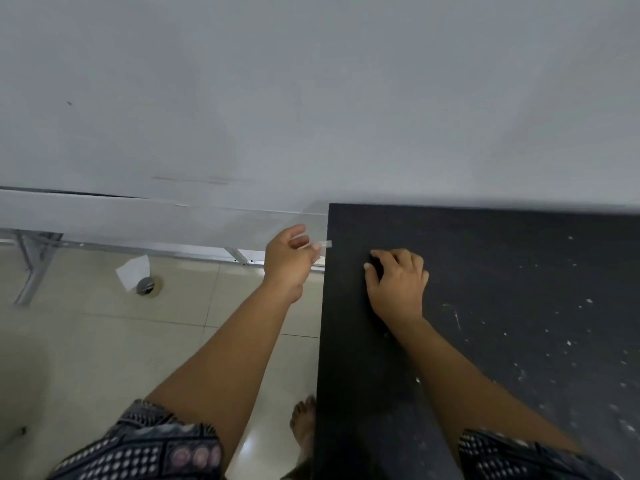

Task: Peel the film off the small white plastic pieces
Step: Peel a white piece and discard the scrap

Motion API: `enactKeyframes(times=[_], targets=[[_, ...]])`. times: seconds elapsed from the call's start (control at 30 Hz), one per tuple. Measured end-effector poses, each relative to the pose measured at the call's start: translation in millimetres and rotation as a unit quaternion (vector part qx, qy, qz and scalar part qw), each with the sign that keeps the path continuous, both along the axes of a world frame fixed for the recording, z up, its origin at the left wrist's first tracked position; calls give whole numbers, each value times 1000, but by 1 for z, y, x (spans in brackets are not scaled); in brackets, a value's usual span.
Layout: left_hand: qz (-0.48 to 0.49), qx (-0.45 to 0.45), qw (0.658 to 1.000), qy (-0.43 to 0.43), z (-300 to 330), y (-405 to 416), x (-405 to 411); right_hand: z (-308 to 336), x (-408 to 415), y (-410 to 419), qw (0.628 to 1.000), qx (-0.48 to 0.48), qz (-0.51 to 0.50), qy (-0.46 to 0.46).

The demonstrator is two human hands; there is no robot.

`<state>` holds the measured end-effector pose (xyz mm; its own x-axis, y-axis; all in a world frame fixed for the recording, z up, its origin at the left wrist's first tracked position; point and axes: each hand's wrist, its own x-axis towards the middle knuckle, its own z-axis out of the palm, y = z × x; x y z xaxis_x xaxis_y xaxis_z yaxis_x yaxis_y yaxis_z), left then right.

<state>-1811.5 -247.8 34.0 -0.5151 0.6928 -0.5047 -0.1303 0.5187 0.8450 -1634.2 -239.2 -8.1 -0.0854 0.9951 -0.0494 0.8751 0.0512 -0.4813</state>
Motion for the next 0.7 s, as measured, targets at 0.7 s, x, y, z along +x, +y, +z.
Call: enactKeyframes(times=[0.7], targets=[[-13,-27,1000,6,-36,111,-12,-27,-17,18,993,95,-38,-64]])
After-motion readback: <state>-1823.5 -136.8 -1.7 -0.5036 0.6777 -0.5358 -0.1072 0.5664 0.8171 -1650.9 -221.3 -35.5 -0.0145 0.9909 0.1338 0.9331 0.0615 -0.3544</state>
